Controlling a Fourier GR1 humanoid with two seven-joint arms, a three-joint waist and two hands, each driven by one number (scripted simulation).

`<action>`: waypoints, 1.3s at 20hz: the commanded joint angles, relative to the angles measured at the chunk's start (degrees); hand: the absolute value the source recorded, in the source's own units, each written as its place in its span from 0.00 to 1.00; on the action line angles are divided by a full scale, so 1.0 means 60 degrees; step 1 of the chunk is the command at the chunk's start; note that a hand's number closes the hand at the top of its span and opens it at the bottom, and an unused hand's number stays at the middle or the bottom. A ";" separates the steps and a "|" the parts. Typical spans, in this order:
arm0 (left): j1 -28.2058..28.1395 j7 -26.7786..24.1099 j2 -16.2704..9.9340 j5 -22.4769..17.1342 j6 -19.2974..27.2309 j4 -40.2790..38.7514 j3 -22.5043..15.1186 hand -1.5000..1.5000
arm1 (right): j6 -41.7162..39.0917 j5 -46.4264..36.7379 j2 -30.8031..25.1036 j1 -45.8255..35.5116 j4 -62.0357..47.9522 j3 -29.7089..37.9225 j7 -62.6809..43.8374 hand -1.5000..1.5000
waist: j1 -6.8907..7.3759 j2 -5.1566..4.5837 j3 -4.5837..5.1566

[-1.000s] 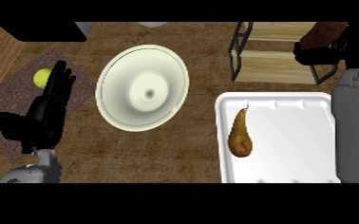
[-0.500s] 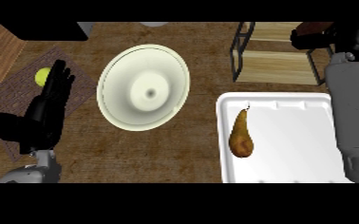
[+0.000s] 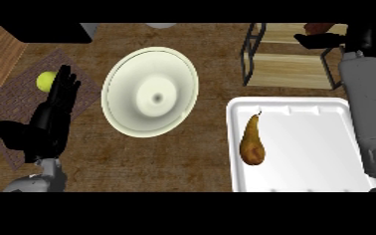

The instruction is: Pick the sweet potato from the tray and place it in the tiered shelf

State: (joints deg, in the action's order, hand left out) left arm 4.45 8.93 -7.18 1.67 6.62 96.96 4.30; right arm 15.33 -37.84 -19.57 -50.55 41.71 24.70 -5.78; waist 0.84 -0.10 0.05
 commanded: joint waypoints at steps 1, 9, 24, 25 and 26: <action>0.0170 0.0101 -0.0289 -0.0204 -0.0206 -0.0018 0.0370 0.50 | 0.0013 0.0496 -0.0258 -0.0392 -0.0691 0.0107 0.0560 0.00 | -0.0004 -0.0017 -0.0011; 0.0018 -0.0271 0.0017 -0.0016 -0.0120 -0.0453 0.0132 0.50 | -0.0401 0.1995 -0.0760 -0.0697 -0.0053 0.1044 0.1178 0.00 | -0.0092 0.0003 -0.0009; -0.0212 0.0490 -0.0123 0.0048 0.0006 0.0430 0.0278 0.50 | -0.2257 0.3883 -0.3247 0.2489 0.2985 0.2690 -0.1239 0.00 | -0.0280 0.0062 -0.0010; 0.0048 0.0349 0.0081 0.0155 0.0249 0.0161 0.0243 0.50 | -0.2866 0.4354 -0.3460 0.2918 0.3173 0.3013 -0.0957 0.00 | -0.0388 0.0069 -0.0011; -0.0272 0.0101 -0.0087 -0.0177 -0.0100 0.0231 0.0451 0.50 | -0.2967 0.4508 -0.3041 0.3612 0.3949 0.2953 -0.1075 0.00 | -0.0343 0.0078 -0.0005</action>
State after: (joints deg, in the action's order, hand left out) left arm 3.76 10.62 -7.44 1.51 6.67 98.20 6.10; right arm 3.75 -15.76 -35.58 -36.68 59.92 39.21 -12.09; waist -1.01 0.31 0.02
